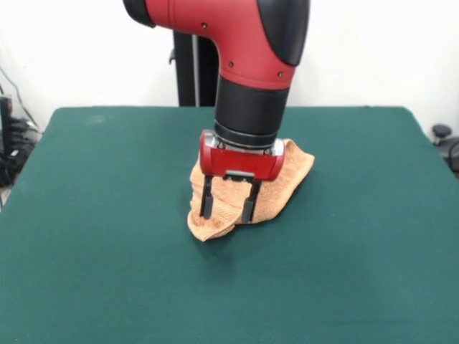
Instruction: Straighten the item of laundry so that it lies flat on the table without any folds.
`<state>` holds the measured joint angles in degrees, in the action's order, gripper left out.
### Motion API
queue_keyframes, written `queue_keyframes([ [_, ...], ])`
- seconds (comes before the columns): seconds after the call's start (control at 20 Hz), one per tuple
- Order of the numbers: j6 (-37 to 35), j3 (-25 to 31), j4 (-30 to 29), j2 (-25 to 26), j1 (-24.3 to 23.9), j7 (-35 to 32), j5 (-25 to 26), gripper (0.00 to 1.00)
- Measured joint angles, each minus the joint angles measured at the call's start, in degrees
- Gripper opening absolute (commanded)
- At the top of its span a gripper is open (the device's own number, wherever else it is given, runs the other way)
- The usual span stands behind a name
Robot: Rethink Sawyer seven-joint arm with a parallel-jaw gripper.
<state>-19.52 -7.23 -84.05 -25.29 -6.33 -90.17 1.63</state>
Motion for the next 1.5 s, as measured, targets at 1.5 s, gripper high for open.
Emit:
queue_keyframes([
  [1.5,4.3,0.1,-0.1,6.4,0.0,0.0,0.0,1.0],
])
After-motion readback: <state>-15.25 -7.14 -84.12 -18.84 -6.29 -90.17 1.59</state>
